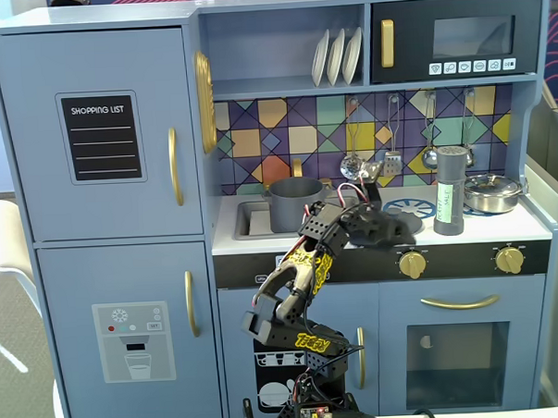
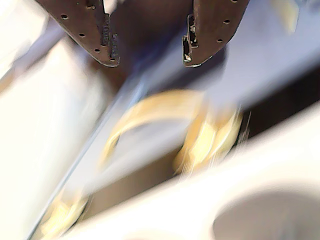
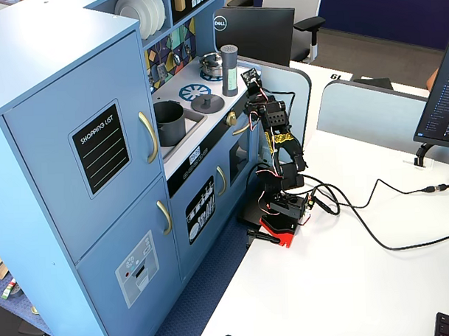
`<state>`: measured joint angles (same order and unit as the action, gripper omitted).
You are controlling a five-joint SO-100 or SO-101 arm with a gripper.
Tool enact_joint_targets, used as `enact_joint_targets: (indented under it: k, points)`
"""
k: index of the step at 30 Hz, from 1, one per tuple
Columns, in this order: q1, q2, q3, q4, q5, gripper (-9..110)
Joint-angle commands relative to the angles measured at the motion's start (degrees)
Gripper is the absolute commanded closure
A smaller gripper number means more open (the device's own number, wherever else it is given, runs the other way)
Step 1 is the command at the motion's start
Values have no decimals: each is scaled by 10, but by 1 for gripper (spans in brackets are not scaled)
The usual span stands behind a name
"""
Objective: Put salt in the gray recipient
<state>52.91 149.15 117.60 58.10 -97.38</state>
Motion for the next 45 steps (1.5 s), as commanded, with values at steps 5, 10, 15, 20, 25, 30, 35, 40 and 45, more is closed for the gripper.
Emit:
enact_joint_targets:
  k: [5,10,15,20,25,30,35,40,45]
  points:
    - [-25,-61,38,-349,54,81]
    - [-18,-145,29,-459,94,65]
    - [4,-231,-11,-514,125,47]
    - [15,-314,-54,-567,129,42]
    - [13,-391,-108,-617,127,42]
    - [6,-478,-182,-654,141,45]
    - [2,-549,-257,-657,141,46]
    - [-7,-594,-308,-652,144,52]
    - [-21,-607,-324,-650,139,63]
